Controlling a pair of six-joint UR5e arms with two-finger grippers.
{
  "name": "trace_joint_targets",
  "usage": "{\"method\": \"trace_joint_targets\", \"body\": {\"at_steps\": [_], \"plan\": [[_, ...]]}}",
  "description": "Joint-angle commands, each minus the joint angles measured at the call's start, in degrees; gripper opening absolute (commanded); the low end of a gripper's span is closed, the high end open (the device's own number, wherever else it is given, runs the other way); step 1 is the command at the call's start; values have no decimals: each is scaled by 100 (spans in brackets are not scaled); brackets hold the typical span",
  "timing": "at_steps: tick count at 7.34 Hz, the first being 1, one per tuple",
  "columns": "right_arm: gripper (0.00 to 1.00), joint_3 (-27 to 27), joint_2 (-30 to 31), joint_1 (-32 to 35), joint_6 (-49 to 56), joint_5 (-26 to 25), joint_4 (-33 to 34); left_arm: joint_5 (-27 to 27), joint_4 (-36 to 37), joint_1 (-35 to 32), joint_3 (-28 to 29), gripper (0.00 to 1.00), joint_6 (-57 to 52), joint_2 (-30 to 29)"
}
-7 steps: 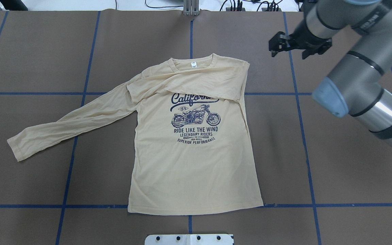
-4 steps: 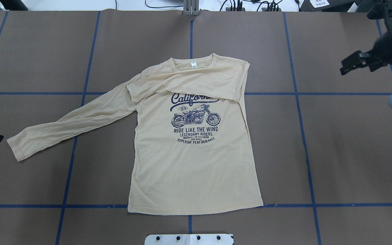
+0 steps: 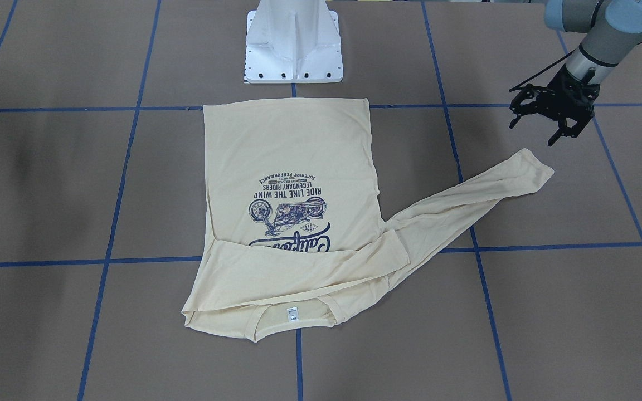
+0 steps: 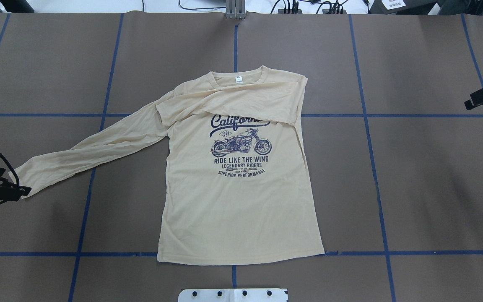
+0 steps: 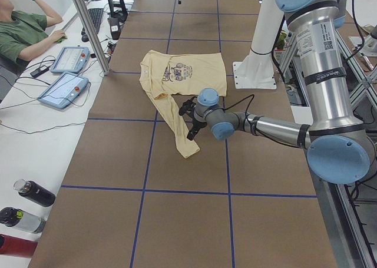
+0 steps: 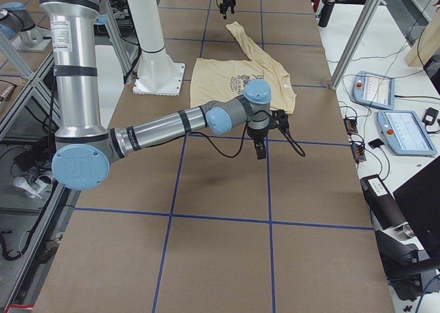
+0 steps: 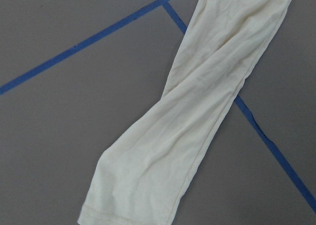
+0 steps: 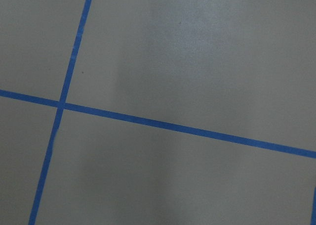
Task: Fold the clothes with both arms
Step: 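Lower the left gripper onto the sleeve cuff nearest it and grasp it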
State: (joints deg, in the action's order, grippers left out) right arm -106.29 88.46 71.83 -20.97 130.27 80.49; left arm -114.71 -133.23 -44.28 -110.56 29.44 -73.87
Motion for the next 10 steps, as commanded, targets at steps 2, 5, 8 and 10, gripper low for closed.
{"method": "trace_joint_targets", "body": {"at_steps": [2,5,8,10], "plan": [[100,3,13,7,-4,-2,-16,423,-1,210,236,93,27,-13],[100,-6,22,7,-4,-2,-16,528,-9,297,525,91,18,-92],[100,-15,31,7,-4,-2,-16,528,-18,306,737,85,18,-233],[100,3,31,7,-4,-2,-25,528,-18,350,738,75,18,-233]]}}
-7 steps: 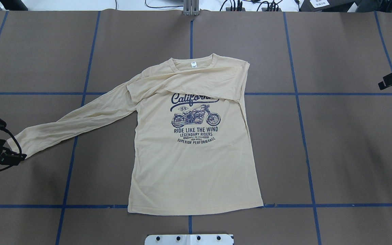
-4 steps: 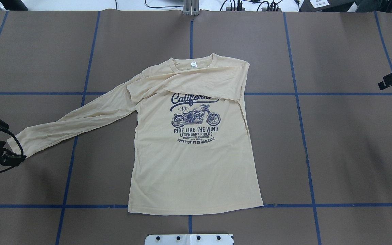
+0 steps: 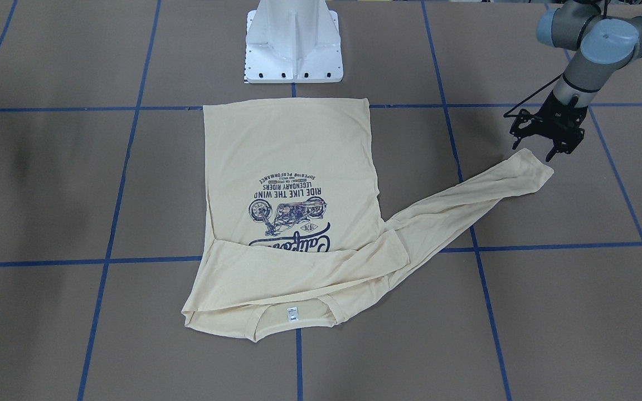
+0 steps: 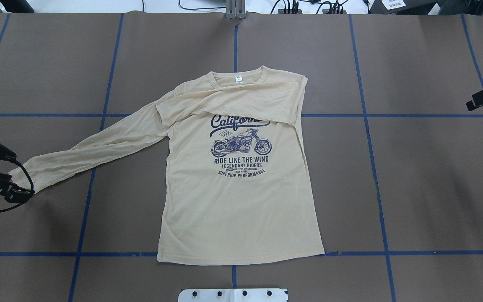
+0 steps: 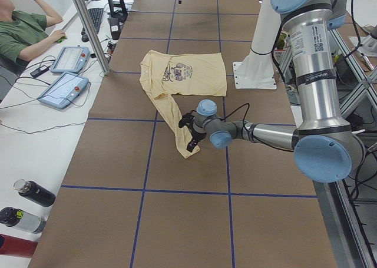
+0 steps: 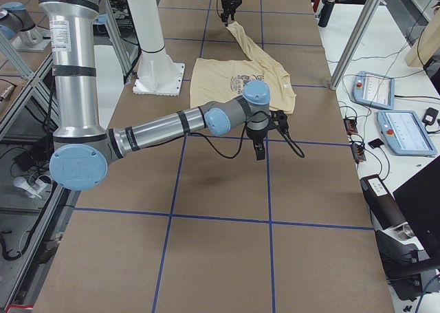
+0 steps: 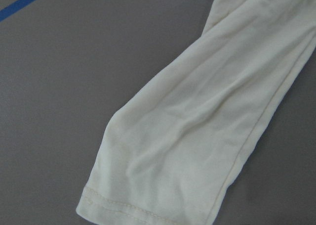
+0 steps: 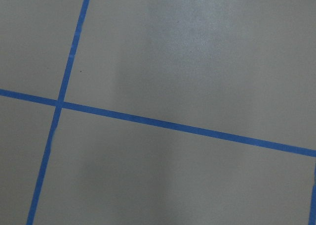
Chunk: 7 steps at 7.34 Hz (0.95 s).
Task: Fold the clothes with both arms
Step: 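Lower the left gripper onto the sleeve cuff nearest it and grasp it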
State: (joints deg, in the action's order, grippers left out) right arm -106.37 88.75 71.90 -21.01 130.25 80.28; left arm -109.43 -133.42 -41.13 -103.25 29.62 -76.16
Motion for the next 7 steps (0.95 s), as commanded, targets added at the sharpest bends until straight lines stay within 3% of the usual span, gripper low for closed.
{"method": "trace_joint_targets", "body": {"at_steps": [1,4,7], "plan": [[100,11,2,0,9,0,5,-9,0,44,6,73,0,5],[100,20,2,0,0,0,5,-17,0,167,6,72,17,14],[100,11,2,0,0,0,-3,-17,-9,167,67,52,9,14]]}}
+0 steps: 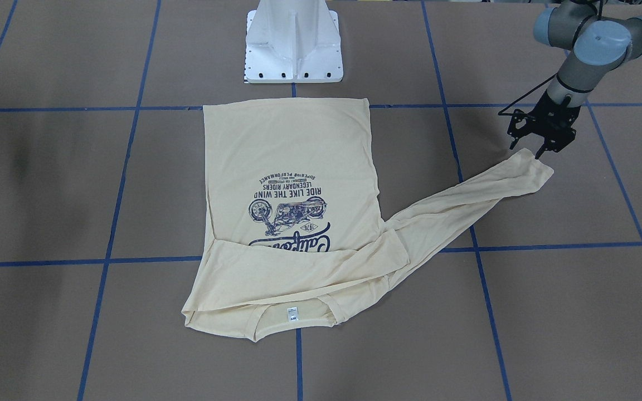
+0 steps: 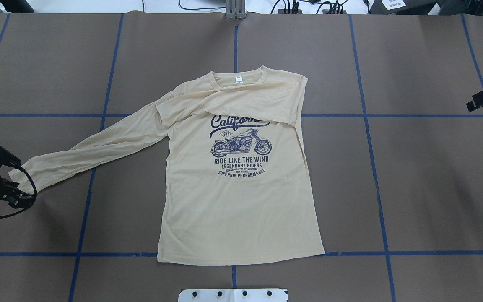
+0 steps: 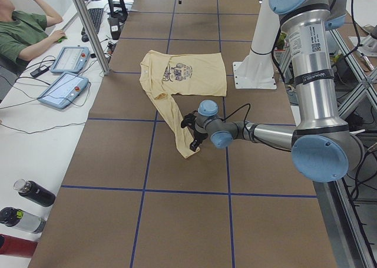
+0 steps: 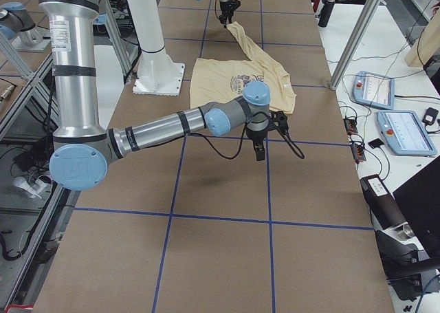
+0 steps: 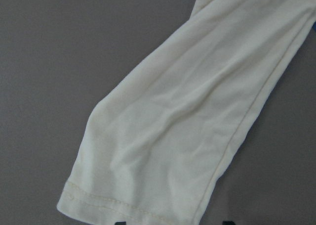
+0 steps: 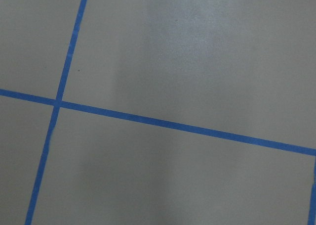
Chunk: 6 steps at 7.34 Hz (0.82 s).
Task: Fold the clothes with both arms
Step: 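Lower the left gripper onto the sleeve cuff nearest it and grasp it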
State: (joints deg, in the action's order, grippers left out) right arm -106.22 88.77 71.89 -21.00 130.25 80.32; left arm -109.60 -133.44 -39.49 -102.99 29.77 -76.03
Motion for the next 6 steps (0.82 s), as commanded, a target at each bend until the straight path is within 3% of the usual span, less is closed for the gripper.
{"method": "trace_joint_targets", "body": {"at_steps": [1,3,4,5,6], "plan": [[100,-4,0,0,0,0,-7,0,2,3,60,51,-6,0],[100,-4,0,0,0,0,-7,8,11,3,69,51,-6,0],[100,-4,0,0,0,0,-7,8,11,3,69,42,-6,0],[100,-13,0,0,0,0,-7,8,11,3,69,16,-6,0],[100,-13,0,0,0,0,-7,17,2,3,60,0,-15,9]]}}
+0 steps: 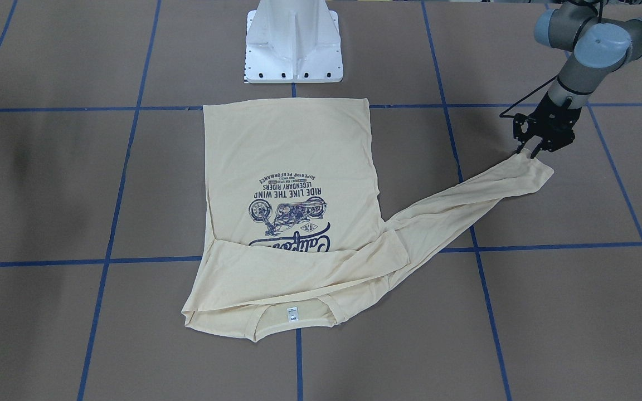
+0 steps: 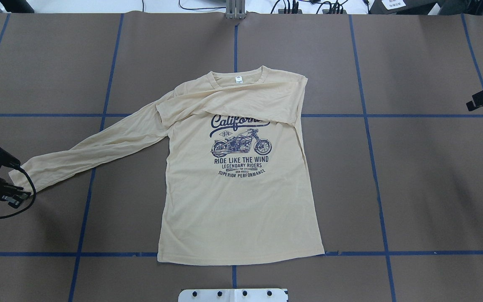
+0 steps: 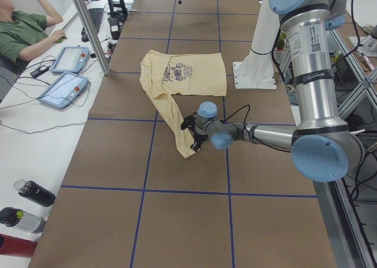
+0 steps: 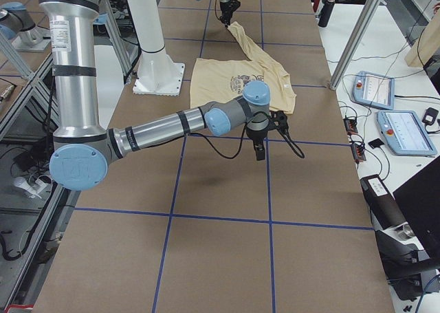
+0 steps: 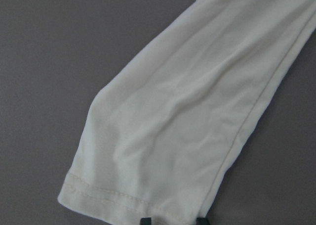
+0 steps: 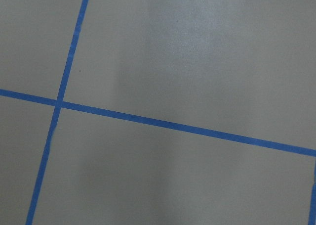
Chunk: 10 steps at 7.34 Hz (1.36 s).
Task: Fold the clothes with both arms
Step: 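Lower the left gripper onto the sleeve cuff nearest it and grasp it, then lift the sleeve with the left gripper and fold it across the shirt front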
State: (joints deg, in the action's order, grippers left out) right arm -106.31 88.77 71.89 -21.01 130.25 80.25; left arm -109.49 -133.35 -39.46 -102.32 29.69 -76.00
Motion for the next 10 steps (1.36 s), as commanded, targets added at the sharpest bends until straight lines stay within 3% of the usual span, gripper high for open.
{"method": "trace_joint_targets", "body": {"at_steps": [1,4,5,7,10], "plan": [[100,-4,0,0,0,0,0,7,-103,0,-59,0,-7,15],[100,-12,0,0,0,0,0,-63,149,-70,-1031,0,-138,24],[100,-30,0,0,-9,0,0,-72,743,-114,-1427,0,-138,-72],[100,-39,-9,0,-9,0,0,-142,2671,-315,-1816,0,-138,-1471],[100,-39,-9,0,-17,0,0,-142,5696,-395,-1748,0,-121,-4116]]}}
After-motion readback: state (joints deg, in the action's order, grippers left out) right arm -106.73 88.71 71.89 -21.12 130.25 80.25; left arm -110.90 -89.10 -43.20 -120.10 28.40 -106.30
